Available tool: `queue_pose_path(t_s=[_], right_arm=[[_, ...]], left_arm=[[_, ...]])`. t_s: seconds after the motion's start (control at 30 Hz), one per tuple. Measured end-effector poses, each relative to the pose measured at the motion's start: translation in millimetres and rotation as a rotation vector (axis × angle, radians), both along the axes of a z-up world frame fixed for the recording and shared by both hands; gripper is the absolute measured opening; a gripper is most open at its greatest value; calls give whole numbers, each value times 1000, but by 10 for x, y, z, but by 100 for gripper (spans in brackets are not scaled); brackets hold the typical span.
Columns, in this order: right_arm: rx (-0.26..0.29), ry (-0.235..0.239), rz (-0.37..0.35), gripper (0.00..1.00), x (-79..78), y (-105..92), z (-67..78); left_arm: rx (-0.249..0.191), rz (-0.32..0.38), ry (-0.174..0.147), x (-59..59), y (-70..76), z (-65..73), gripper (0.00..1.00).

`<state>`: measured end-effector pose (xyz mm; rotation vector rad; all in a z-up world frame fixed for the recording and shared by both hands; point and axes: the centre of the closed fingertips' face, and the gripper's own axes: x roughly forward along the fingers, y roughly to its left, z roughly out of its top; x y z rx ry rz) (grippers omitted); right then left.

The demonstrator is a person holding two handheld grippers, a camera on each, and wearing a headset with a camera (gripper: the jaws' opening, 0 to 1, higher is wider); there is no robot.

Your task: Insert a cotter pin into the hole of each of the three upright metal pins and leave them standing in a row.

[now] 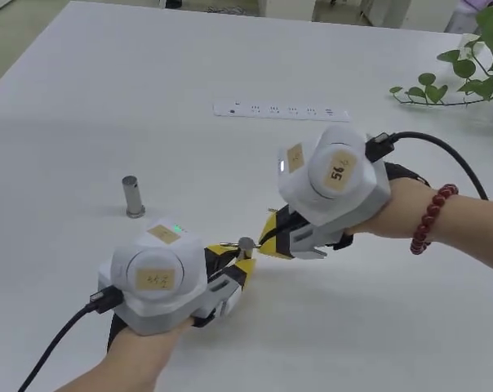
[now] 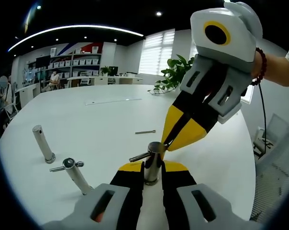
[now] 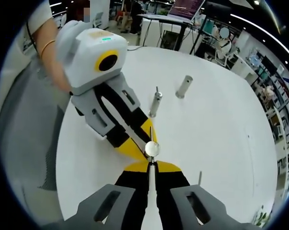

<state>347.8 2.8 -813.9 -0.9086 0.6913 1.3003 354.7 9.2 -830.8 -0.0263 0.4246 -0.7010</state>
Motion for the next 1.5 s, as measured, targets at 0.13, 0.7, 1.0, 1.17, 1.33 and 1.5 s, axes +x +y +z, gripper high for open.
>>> queue_pose_path(t_s=[0.13, 0.7, 1.0, 1.17, 1.33, 1.5], right_arm=[[-4, -5, 3, 5, 11, 9, 1], [45, 28, -41, 13, 5, 45, 7], [115, 73, -85, 17, -2, 96, 41], [149, 90, -95, 18, -21, 131, 38], [179, 111, -104, 19, -22, 165, 20], [191, 113, -93, 20, -1, 185, -5]], left_arm=[[-2, 6, 1, 3, 2, -2, 12], [11, 0, -1, 13, -7, 30, 18], [58, -28, 16, -75, 97, 9, 26], [79, -32, 23, -126, 177, -15, 28], [78, -45, 21, -185, 218, 14, 32], [55, -63, 19, -253, 237, 61, 38]])
